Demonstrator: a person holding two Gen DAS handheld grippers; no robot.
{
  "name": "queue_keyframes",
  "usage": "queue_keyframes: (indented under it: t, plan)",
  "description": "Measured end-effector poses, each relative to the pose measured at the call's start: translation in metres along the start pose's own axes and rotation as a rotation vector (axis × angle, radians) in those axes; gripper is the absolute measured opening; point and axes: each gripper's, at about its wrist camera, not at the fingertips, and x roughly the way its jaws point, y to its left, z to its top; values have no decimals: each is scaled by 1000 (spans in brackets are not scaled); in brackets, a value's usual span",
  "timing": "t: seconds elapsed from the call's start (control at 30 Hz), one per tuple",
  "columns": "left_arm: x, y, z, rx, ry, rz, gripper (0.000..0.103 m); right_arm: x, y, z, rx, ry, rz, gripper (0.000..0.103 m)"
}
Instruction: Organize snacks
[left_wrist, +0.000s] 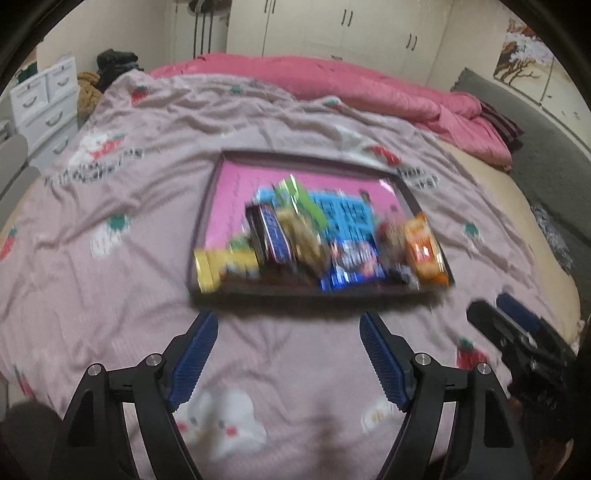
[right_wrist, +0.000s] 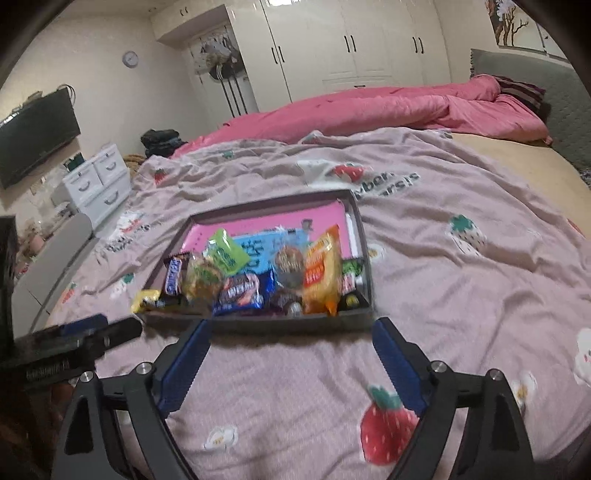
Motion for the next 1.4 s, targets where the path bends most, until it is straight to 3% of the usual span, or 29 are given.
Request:
queue_keyframes:
  t: [0.37, 0.77, 1.4]
  plan:
    - [-6, -9, -22, 54, 30, 19, 81, -13, 18, -17, -58, 9, -75, 91]
    - [-12, -18, -22, 100, 14, 81, 81, -15, 21, -23, -64, 26, -83, 96]
    - [-10, -15, -24, 80, 26, 119, 81, -13, 11, -24, -20, 42, -80, 101]
